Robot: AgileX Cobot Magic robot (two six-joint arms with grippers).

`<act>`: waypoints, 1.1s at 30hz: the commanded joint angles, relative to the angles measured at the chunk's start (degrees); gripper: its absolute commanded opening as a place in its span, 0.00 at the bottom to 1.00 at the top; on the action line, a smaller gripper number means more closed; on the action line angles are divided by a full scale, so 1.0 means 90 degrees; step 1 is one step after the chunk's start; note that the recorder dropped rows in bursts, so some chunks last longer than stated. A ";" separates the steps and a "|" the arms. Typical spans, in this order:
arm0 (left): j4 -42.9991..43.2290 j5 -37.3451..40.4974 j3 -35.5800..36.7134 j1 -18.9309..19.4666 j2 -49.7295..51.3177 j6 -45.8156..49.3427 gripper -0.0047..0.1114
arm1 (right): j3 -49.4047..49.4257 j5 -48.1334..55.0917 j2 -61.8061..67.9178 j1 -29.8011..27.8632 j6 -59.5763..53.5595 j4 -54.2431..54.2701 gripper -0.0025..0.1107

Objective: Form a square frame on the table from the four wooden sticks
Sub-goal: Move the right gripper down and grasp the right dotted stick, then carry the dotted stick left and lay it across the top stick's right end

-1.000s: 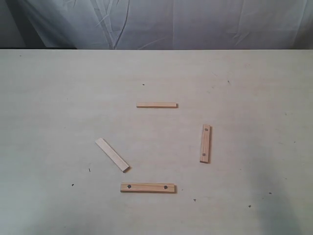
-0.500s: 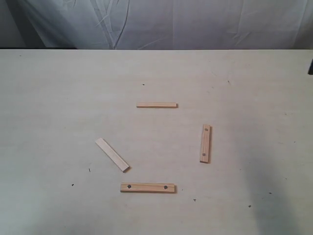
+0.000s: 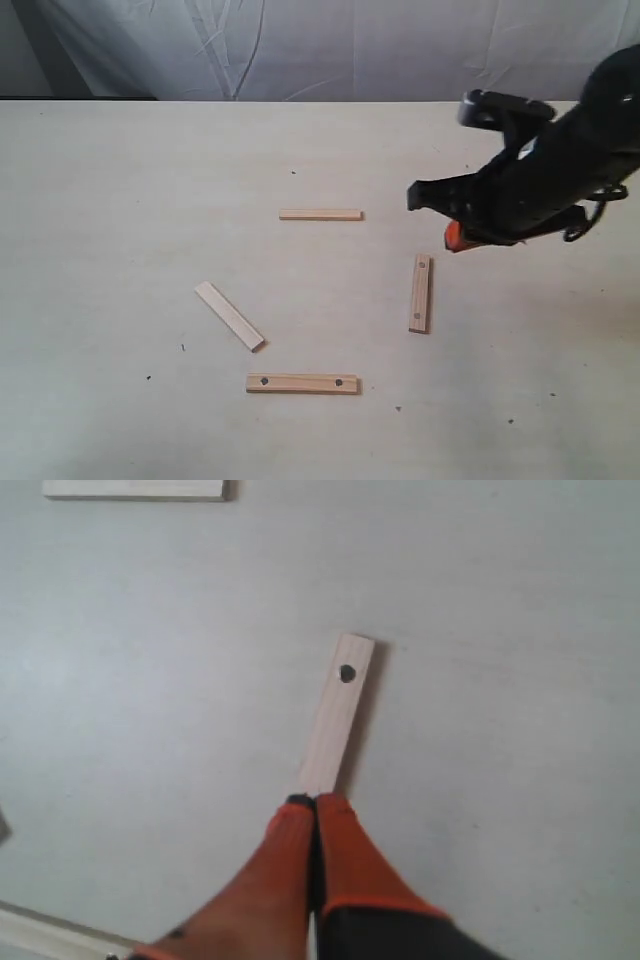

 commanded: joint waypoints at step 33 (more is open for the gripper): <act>0.0006 -0.0092 0.0032 -0.0028 -0.0037 -0.0007 0.04 | -0.1020 0.0154 0.2332 0.1202 0.3948 -0.2261 0.01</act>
